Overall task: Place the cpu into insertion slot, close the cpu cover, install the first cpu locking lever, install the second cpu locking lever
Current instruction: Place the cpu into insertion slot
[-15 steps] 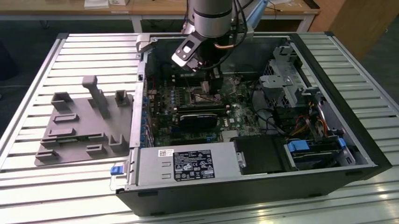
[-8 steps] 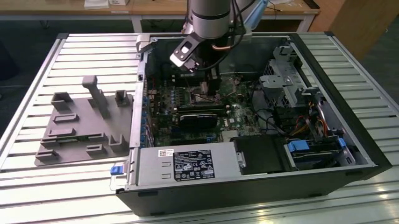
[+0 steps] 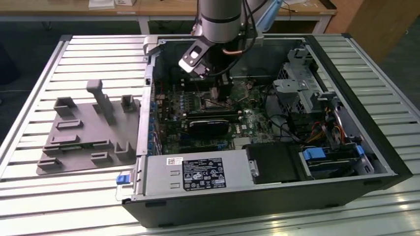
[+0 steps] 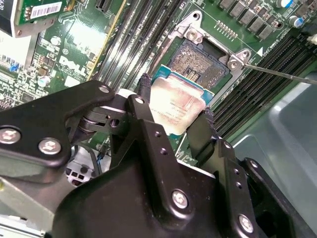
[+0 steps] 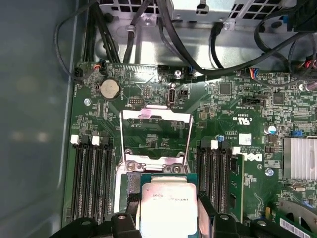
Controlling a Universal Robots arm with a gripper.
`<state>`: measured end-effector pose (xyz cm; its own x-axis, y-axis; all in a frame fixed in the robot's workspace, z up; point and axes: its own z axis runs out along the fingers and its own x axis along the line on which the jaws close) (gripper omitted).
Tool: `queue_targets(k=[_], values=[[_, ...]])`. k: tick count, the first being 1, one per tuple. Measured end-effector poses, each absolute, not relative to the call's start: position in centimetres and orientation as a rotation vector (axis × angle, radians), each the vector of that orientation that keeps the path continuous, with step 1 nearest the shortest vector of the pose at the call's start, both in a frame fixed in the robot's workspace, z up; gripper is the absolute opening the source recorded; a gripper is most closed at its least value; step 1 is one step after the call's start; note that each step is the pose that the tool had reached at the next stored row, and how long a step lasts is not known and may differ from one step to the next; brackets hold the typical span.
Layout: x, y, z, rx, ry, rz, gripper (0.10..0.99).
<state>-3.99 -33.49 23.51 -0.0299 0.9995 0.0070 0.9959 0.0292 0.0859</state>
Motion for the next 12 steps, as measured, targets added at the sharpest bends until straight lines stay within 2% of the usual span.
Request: queue_targets(k=[12], values=[[-4.56, -33.15, 22.6, 2.148, 2.213, 0.102, 0.541]])
